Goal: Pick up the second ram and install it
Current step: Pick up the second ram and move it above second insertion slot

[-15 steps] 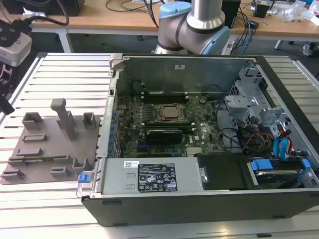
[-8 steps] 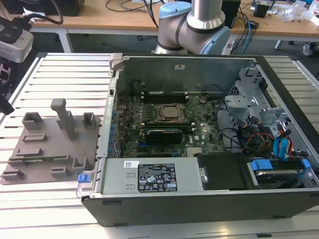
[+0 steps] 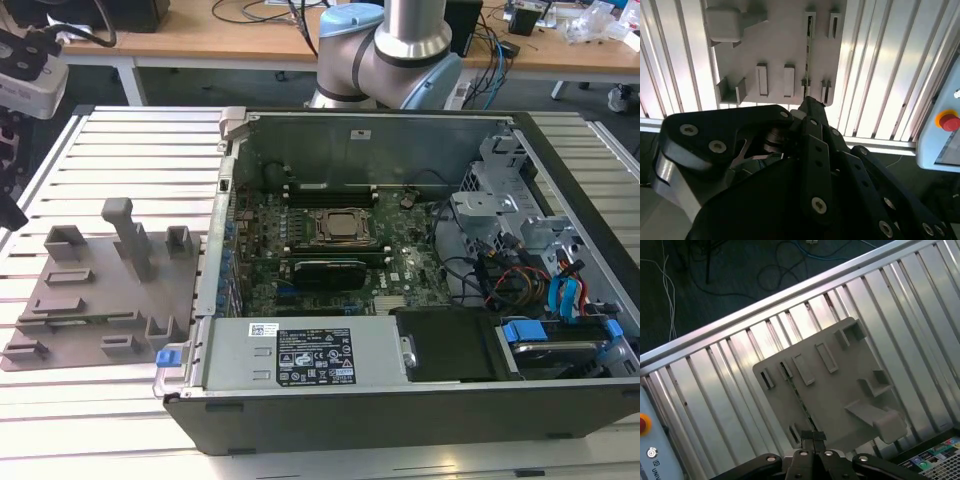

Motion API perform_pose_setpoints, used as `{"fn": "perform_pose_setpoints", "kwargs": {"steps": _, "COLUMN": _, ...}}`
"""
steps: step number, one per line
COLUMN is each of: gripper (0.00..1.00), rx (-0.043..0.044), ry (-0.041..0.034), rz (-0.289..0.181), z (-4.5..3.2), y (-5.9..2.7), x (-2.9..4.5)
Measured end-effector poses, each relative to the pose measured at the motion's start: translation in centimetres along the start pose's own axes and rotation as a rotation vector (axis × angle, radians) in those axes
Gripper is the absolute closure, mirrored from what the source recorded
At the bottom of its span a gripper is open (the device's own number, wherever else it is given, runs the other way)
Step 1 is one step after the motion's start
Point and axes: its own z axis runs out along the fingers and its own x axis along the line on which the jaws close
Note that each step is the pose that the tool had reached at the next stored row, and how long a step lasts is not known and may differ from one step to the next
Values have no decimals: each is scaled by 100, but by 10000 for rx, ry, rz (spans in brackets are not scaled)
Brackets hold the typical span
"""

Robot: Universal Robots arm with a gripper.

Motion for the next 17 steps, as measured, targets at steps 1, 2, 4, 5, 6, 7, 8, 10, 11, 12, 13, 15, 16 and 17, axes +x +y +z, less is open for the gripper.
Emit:
{"fn": "perform_pose_setpoints", "kwargs": {"steps": 1, "gripper": 90, "rx": -2, "ry": 3, "rz": -63, "z": 0, "y": 0, "x": 0}}
{"fn": "perform_pose_setpoints", "kwargs": {"steps": 2, "gripper": 90, "rx": -3, "ry": 6, "rz": -137, "z": 0, "y": 0, "x": 0}}
{"fn": "perform_pose_setpoints", "kwargs": {"steps": 4, "gripper": 90, "rx": -8, "ry": 16, "rz": -336, "z": 0, "y": 0, "x": 0}}
{"fn": "perform_pose_setpoints", "kwargs": {"steps": 5, "gripper": 90, "rx": -11, "ry": 20, "rz": -448, "z": 0, "y": 0, "x": 0}}
{"fn": "perform_pose_setpoints", "kwargs": {"steps": 6, "gripper": 90, "rx": -14, "ry": 26, "rz": -572, "z": 0, "y": 0, "x": 0}}
{"fn": "perform_pose_setpoints", "kwargs": {"steps": 7, "gripper": 90, "rx": -18, "ry": 33, "rz": -726, "z": 0, "y": 0, "x": 0}}
{"fn": "perform_pose_setpoints", "kwargs": {"steps": 8, "gripper": 90, "rx": -19, "ry": 35, "rz": -779, "z": 0, "y": 0, "x": 0}}
{"fn": "perform_pose_setpoints", "kwargs": {"steps": 10, "gripper": 90, "rx": -22, "ry": 43, "rz": -950, "z": 0, "y": 0, "x": 0}}
{"fn": "perform_pose_setpoints", "kwargs": {"steps": 11, "gripper": 90, "rx": -25, "ry": 50, "rz": -1079, "z": 0, "y": 0, "x": 0}}
{"fn": "perform_pose_setpoints", "kwargs": {"steps": 12, "gripper": 90, "rx": -29, "ry": 56, "rz": -1217, "z": 0, "y": 0, "x": 0}}
{"fn": "perform_pose_setpoints", "kwargs": {"steps": 13, "gripper": 90, "rx": -30, "ry": 59, "rz": -1288, "z": 0, "y": 0, "x": 0}}
{"fn": "perform_pose_setpoints", "kwargs": {"steps": 15, "gripper": 90, "rx": -34, "ry": 66, "rz": -1435, "z": 0, "y": 0, "x": 0}}
{"fn": "perform_pose_setpoints", "kwargs": {"steps": 16, "gripper": 90, "rx": -37, "ry": 72, "rz": -1584, "z": 0, "y": 0, "x": 0}}
{"fn": "perform_pose_setpoints", "kwargs": {"steps": 17, "gripper": 90, "rx": -41, "ry": 79, "rz": -1735, "z": 0, "y": 0, "x": 0}}
